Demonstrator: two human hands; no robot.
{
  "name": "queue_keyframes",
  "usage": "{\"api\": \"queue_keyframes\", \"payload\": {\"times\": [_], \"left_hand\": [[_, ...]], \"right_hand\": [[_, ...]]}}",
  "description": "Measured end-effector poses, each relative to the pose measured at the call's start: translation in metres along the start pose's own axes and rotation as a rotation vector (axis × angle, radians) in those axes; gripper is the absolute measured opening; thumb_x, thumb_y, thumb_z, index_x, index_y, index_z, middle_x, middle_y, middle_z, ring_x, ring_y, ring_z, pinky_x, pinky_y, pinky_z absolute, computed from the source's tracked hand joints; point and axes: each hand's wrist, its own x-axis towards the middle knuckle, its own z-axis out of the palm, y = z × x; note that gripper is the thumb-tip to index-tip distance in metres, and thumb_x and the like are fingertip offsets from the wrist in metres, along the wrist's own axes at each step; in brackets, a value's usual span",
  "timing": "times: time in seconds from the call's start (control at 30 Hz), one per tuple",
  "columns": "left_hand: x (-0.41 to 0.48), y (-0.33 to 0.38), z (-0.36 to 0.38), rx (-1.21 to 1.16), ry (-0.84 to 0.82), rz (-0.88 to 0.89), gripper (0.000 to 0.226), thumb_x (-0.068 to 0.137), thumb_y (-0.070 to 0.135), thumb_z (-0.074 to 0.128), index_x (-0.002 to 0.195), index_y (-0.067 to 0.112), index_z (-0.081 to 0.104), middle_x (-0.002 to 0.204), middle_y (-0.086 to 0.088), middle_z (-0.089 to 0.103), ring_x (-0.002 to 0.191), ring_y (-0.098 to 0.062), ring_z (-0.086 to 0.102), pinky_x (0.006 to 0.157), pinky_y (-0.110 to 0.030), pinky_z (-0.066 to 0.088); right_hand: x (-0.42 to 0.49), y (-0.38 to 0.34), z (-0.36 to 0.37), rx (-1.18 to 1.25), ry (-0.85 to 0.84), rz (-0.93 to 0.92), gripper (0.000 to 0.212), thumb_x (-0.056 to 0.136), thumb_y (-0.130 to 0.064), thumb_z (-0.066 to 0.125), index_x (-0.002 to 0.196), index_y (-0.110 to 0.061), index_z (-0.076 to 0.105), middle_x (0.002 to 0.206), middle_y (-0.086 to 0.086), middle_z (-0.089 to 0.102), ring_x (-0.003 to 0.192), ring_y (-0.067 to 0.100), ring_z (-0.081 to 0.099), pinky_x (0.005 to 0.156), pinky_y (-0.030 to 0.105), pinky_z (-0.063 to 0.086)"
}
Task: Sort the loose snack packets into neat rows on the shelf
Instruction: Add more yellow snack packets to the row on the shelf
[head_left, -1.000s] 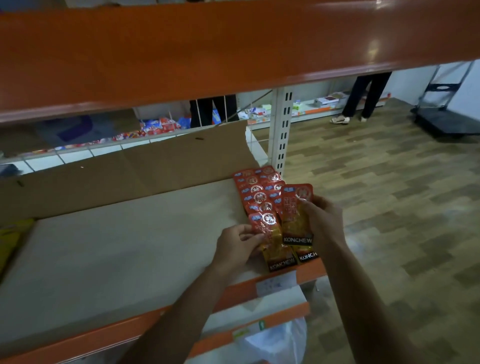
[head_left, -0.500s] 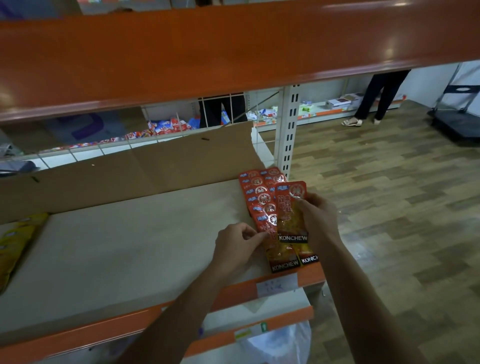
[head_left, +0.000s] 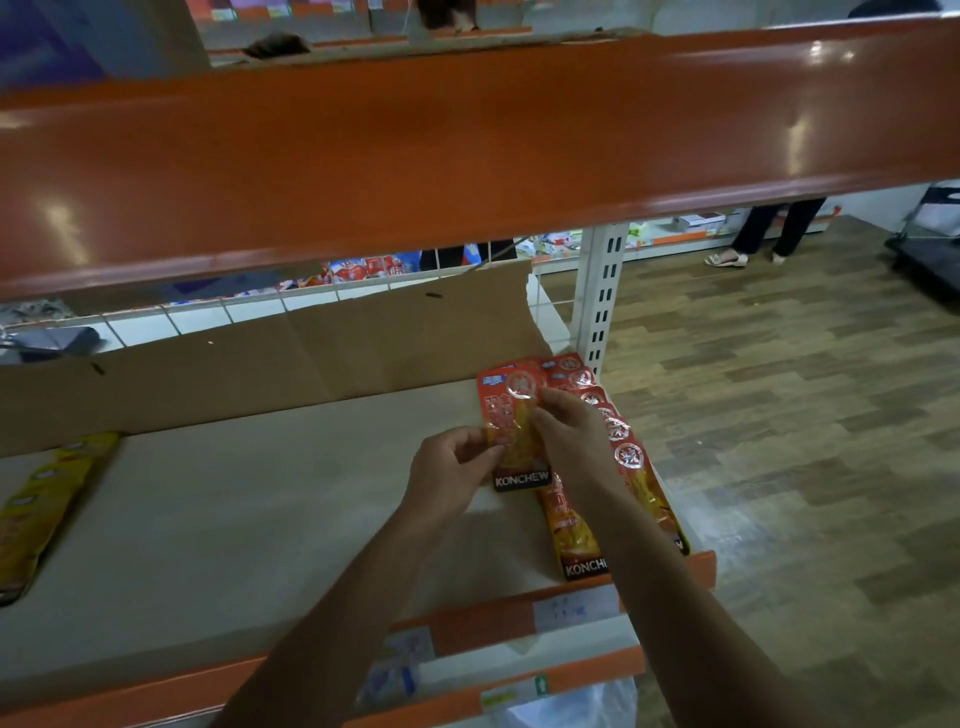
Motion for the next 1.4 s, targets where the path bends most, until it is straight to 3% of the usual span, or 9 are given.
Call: {"api": "queue_keyframes", "payload": {"times": [0.13, 0.37, 0.53, 0.7, 0.87, 1.0, 1.27, 1.4], "left_hand": [[0.028, -0.009, -0.013, 0.036, 0.147, -0.078, 0.009, 0.086, 0.017, 0.07, 0.094, 0.015, 0.071, 0.086, 0.001, 0.072, 0.083, -0.015, 0.069, 0.079, -0.033, 0.057], [0.067, -0.016, -0.008, 0.231, 0.181, -0.137, 0.021, 0.083, 0.026, 0.072, 0.1, 0.014, 0.074, 0.092, 0.001, 0.071, 0.09, -0.015, 0.066, 0.082, -0.029, 0.053], [0.083, -0.013, -0.002, 0.311, 0.161, -0.168, 0.017, 0.083, 0.027, 0.071, 0.095, 0.015, 0.076, 0.096, -0.003, 0.073, 0.09, -0.017, 0.066, 0.081, -0.029, 0.053], [0.085, -0.012, -0.003, 0.371, 0.178, -0.153, 0.025, 0.071, 0.037, 0.072, 0.082, 0.015, 0.076, 0.082, -0.005, 0.073, 0.086, -0.021, 0.067, 0.081, -0.036, 0.054], [0.085, -0.009, -0.003, 0.455, 0.196, -0.136, 0.018, 0.077, 0.031, 0.073, 0.086, 0.016, 0.076, 0.089, -0.003, 0.073, 0.09, -0.02, 0.066, 0.082, -0.032, 0.053], [0.086, -0.007, -0.002, 0.512, 0.217, -0.149, 0.02, 0.08, 0.032, 0.072, 0.091, 0.016, 0.075, 0.096, -0.003, 0.072, 0.096, -0.02, 0.064, 0.082, -0.029, 0.051], [0.083, 0.0, 0.0, 0.639, 0.213, -0.153, 0.018, 0.084, 0.033, 0.065, 0.084, 0.016, 0.073, 0.086, -0.001, 0.069, 0.087, -0.021, 0.065, 0.069, -0.025, 0.046], [0.071, -0.001, -0.004, 0.662, 0.211, -0.127, 0.02, 0.088, 0.037, 0.059, 0.09, 0.019, 0.07, 0.09, -0.002, 0.067, 0.088, -0.022, 0.063, 0.073, -0.027, 0.044]], "right_hand": [[0.007, 0.008, -0.001, -0.305, 0.065, -0.12, 0.036, 0.093, -0.014, 0.055, 0.129, -0.012, 0.056, 0.114, 0.003, 0.065, 0.102, 0.014, 0.06, 0.086, 0.03, 0.051], [0.011, 0.008, -0.008, -0.538, 0.068, -0.228, 0.034, 0.093, -0.014, 0.055, 0.127, -0.009, 0.058, 0.124, 0.006, 0.063, 0.114, 0.019, 0.057, 0.087, 0.022, 0.041], [0.012, 0.008, -0.011, -0.621, 0.055, -0.283, 0.035, 0.092, -0.013, 0.057, 0.127, -0.01, 0.057, 0.125, 0.006, 0.062, 0.114, 0.021, 0.057, 0.09, 0.027, 0.044], [0.015, 0.011, -0.013, -0.673, 0.04, -0.268, 0.036, 0.093, -0.013, 0.055, 0.129, -0.012, 0.056, 0.128, 0.006, 0.061, 0.116, 0.021, 0.057, 0.093, 0.03, 0.045], [0.016, 0.011, -0.011, -0.705, 0.018, -0.274, 0.035, 0.092, -0.011, 0.054, 0.127, -0.012, 0.058, 0.122, 0.007, 0.063, 0.108, 0.022, 0.059, 0.084, 0.024, 0.042], [0.017, 0.011, -0.011, -0.73, 0.0, -0.264, 0.034, 0.093, -0.013, 0.053, 0.128, -0.013, 0.058, 0.126, 0.006, 0.061, 0.112, 0.021, 0.057, 0.088, 0.025, 0.043], [0.014, 0.01, -0.012, -0.757, -0.02, -0.265, 0.033, 0.094, -0.014, 0.053, 0.126, -0.014, 0.059, 0.124, 0.006, 0.062, 0.11, 0.02, 0.058, 0.082, 0.02, 0.038], [0.011, 0.009, -0.007, -0.771, -0.036, -0.289, 0.032, 0.093, -0.014, 0.054, 0.125, -0.013, 0.059, 0.123, 0.005, 0.062, 0.112, 0.022, 0.056, 0.085, 0.022, 0.039]]}}
